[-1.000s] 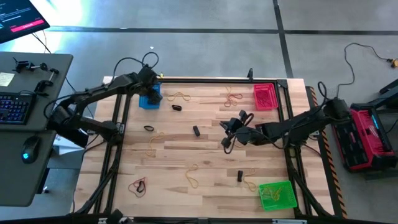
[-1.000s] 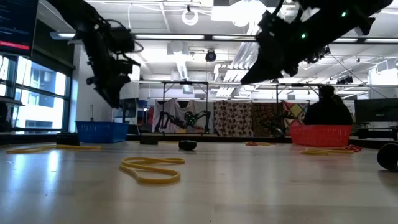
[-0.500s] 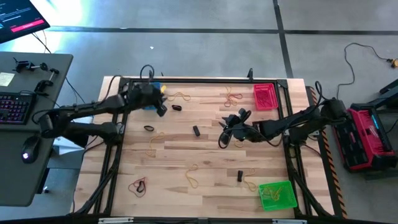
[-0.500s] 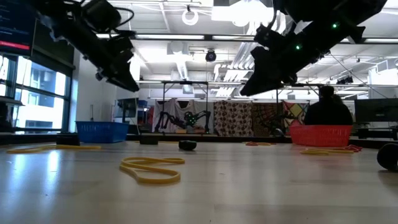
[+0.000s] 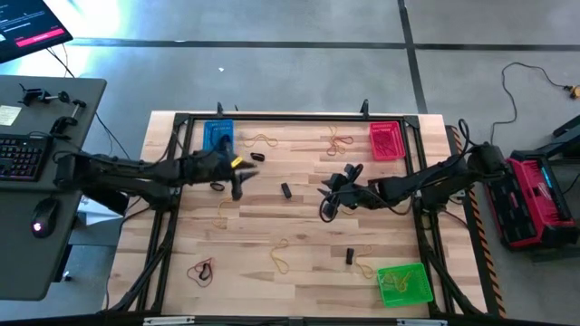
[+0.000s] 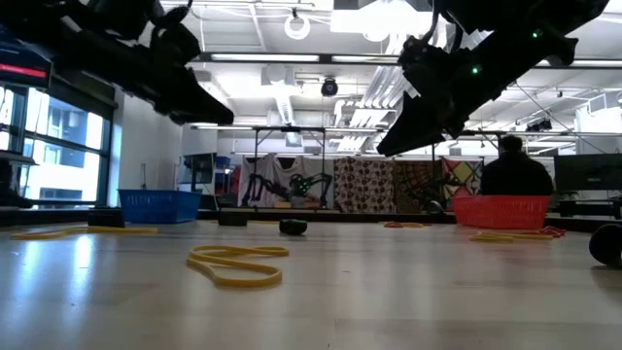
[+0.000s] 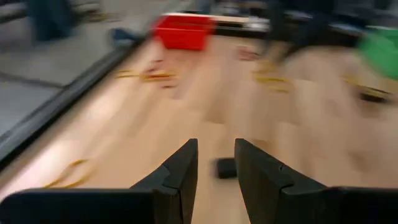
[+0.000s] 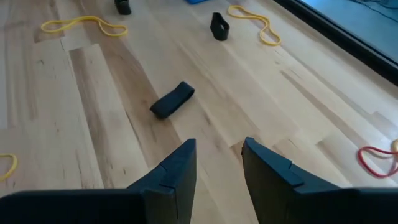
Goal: Sort rubber bands into baskets
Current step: Put the yellow rubber band into the green bin
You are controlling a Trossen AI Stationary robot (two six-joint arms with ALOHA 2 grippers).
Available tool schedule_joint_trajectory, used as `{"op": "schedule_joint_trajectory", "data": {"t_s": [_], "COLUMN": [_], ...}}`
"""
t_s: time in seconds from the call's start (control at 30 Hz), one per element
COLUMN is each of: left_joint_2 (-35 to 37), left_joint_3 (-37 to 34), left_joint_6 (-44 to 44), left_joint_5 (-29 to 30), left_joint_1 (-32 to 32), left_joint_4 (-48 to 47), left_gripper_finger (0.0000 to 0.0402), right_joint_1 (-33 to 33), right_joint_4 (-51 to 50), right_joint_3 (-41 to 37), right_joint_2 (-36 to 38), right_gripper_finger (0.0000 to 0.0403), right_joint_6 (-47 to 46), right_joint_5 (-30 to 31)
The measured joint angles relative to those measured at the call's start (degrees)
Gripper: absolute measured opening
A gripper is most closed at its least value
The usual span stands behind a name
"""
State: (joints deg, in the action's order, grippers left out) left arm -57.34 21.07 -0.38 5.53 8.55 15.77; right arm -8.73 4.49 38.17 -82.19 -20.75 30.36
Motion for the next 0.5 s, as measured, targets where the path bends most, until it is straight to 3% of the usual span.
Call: {"op": "schedule_joint_trajectory", "data": {"t_s": [0.23, 0.37, 0.5], "left_joint_2": [-0.02, -0.09, -1.79], "left_joint_3": [-2.54, -2.74, -2.69], "left_joint_6": [3.48, 2.68, 1.95], "left_joint_5": [-16.64, -17.52, -13.97], "left_joint_1": [-8.19, -13.7, -18.65], "left_joint_4": [5.03, 3.5, 3.53], "left_gripper_finger": [0.0096, 0.0096, 0.0096], "right_joint_1": [-0.08, -0.72, -1.04], "right_joint_4": [1.91, 3.53, 4.12], "right_joint_3": [0.0, 0.0, 0.0], "right_joint_2": [0.0, 0.0, 0.0], "right_gripper_finger": [0.0119, 0.0119, 0.0119], "right_joint_6": [0.11, 1.04, 1.66], "right_joint_5": [-2.64, -3.18, -3.23]}}
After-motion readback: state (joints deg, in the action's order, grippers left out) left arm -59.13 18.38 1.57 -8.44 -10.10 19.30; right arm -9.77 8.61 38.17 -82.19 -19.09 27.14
